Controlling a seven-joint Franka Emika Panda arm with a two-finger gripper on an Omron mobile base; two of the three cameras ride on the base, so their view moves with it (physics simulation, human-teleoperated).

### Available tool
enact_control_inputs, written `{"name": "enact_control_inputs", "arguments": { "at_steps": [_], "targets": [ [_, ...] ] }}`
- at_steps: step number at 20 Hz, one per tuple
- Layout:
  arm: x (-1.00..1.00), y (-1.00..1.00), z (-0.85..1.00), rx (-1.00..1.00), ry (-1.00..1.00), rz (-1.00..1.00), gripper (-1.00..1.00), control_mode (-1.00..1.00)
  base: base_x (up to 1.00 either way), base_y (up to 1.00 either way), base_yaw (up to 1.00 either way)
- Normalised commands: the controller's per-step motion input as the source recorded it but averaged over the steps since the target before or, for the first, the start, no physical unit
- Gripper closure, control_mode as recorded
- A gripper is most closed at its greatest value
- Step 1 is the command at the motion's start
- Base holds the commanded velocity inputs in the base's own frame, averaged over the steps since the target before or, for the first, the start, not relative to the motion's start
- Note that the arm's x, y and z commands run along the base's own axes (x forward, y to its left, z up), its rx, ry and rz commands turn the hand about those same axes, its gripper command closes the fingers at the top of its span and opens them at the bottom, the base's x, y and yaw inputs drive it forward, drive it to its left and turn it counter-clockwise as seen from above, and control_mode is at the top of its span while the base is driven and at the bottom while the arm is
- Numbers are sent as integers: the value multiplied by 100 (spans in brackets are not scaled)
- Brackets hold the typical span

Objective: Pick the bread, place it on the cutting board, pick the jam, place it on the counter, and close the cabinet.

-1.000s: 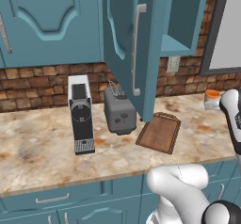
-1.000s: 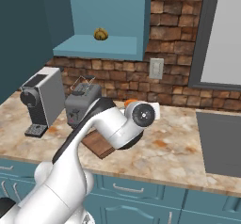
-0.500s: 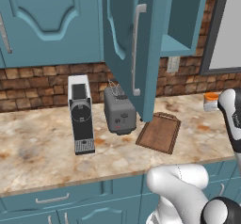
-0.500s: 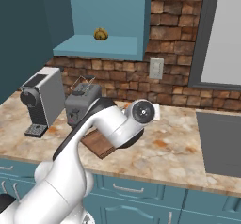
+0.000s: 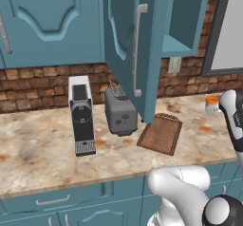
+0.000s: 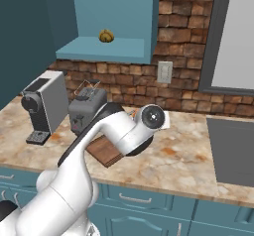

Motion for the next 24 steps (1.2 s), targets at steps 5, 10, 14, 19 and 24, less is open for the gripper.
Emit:
{"name": "enact_control_inputs", "arguments": {
  "at_steps": [5,10,14,19,24],
  "targets": [
    [0,-1,-17,0,5,0,100,-100,0,0,0],
    [3,0,-12,0,4,0,100,-100,0,0,0],
    [5,-3,-12,0,3,-1,100,-100,0,0,0],
    [12,-5,-5,0,3,-1,100,-100,0,0,0],
    [21,-2,-2,0,1,-2,100,-100,0,0,0]
  ]
}}
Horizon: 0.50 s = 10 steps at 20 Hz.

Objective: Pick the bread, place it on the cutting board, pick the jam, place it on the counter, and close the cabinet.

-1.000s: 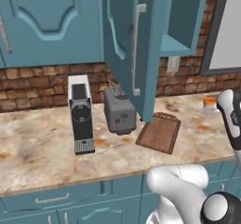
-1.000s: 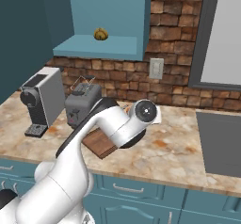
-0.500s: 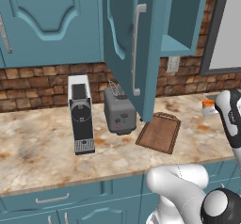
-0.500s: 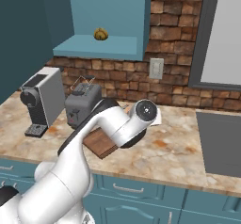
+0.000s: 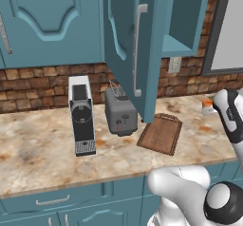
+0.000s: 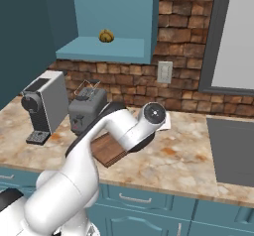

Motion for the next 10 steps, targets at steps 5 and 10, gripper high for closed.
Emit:
{"name": "enact_control_inputs", "arguments": {
  "at_steps": [5,10],
  "targets": [
    [25,-3,-2,0,1,-2,100,-100,0,0,0],
    [31,-1,-2,0,1,-3,100,-100,0,0,0]
  ]
}}
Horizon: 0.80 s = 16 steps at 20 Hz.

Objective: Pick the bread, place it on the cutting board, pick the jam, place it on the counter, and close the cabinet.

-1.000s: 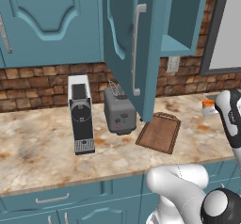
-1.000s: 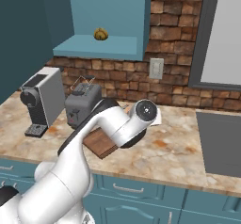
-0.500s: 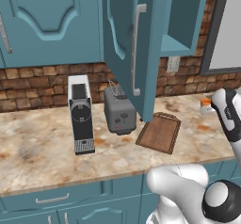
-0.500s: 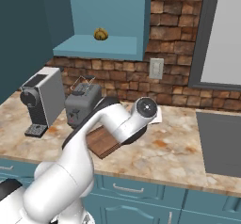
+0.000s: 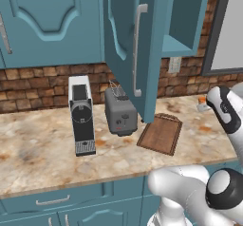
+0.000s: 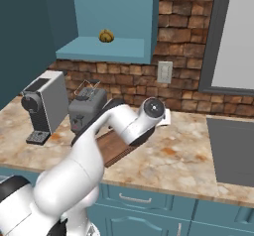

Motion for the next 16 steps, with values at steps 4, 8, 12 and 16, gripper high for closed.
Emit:
{"name": "enact_control_inputs", "arguments": {
  "at_steps": [4,8,12,16],
  "targets": [
    [26,-1,-3,0,1,-3,100,-100,0,0,0],
    [14,-11,-10,0,1,-1,100,-100,0,0,0],
    [10,-13,-14,0,1,-2,100,-100,0,0,0],
    [8,-14,-13,0,2,-2,100,-100,0,0,0]
  ]
}}
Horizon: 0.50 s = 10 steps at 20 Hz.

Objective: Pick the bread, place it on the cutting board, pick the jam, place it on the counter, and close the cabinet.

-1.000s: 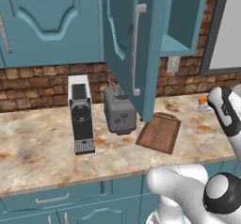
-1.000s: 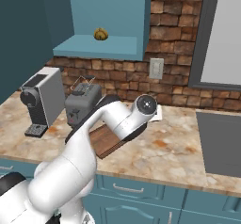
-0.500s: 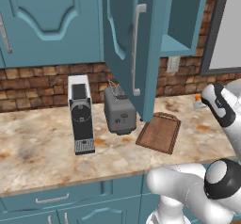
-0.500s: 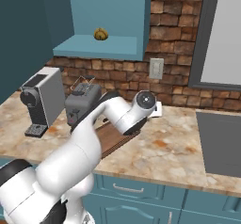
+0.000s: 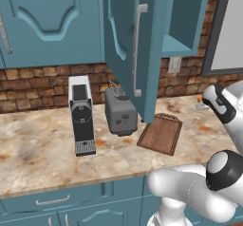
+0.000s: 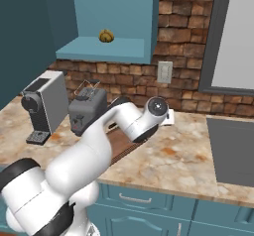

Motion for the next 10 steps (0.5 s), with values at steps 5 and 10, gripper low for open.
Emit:
{"name": "enact_control_inputs", "arguments": {
  "at_steps": [5,10],
  "targets": [
    [3,-17,-13,0,2,-2,100,-100,0,0,0],
    [0,-21,-10,0,2,-1,100,-100,0,0,0]
  ]
}}
